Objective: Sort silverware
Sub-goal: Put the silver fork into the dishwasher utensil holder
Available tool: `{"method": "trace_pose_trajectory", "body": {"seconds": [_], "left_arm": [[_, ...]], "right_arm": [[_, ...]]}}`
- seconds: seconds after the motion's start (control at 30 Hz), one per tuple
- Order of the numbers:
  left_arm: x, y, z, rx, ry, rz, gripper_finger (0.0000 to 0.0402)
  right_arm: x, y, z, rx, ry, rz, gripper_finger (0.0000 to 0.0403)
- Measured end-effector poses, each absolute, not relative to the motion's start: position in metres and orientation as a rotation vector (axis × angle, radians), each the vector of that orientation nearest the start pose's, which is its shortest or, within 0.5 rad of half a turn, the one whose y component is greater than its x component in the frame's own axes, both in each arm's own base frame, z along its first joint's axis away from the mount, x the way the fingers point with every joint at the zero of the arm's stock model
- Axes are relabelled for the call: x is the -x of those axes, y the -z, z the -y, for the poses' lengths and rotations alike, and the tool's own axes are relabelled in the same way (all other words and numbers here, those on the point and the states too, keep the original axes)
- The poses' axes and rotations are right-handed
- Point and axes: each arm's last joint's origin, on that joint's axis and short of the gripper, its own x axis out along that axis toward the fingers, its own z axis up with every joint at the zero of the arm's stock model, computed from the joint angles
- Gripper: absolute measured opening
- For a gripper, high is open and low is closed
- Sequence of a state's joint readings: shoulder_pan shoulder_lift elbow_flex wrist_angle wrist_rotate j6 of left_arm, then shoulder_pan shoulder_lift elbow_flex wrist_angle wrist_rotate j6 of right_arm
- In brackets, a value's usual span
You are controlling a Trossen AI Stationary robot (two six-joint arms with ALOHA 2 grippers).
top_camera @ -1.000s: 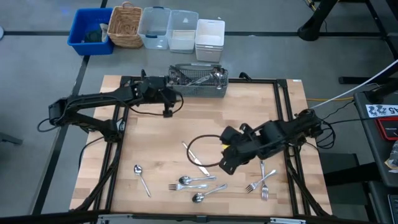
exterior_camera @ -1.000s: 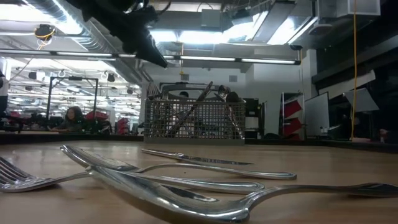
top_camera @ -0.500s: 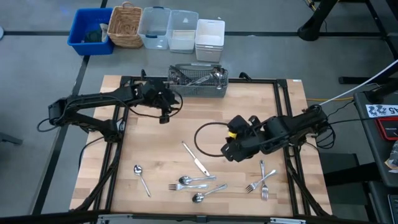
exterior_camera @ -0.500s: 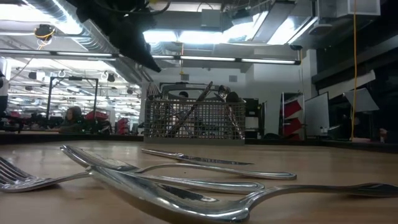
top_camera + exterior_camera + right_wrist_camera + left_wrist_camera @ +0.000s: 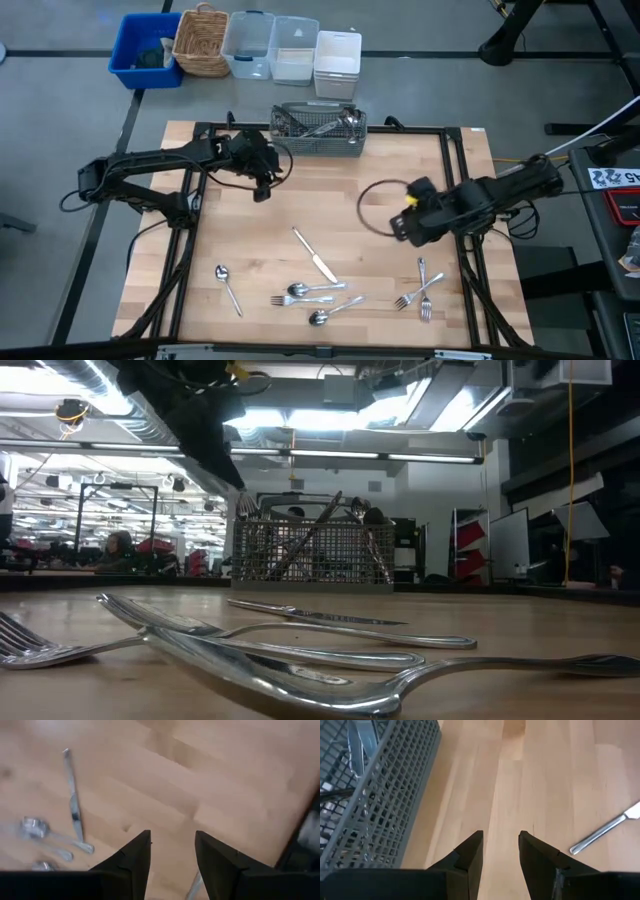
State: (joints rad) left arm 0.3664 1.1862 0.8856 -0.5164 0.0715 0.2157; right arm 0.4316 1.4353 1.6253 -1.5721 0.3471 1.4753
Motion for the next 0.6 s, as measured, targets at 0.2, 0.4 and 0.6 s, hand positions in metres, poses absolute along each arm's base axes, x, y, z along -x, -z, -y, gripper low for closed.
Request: {"method": "trace_pose_trajectory", "body": {"seconds": [0.2, 0.4, 0.6], "left_arm": [[-0.224, -0.263, -0.082, 0.043, -0.216, -0.816, 0.0111], [-0.226, -0.263, -0.079, 0.018, -0.192, -0.817, 0.0111], [-0.227, -0.263, -0.075, 0.005, -0.175, -0.816, 0.0111]], "right_arm": [[-0.202, -0.336, -0.090, -1.036, 1.055, -1.176, 0.0156], [-0.208, -0.288, -0.099, -1.106, 1.026, -1.351, 0.0156], [-0.216, -0.249, -0.113, -1.261, 0.880, -1.393, 0.0156]]}}
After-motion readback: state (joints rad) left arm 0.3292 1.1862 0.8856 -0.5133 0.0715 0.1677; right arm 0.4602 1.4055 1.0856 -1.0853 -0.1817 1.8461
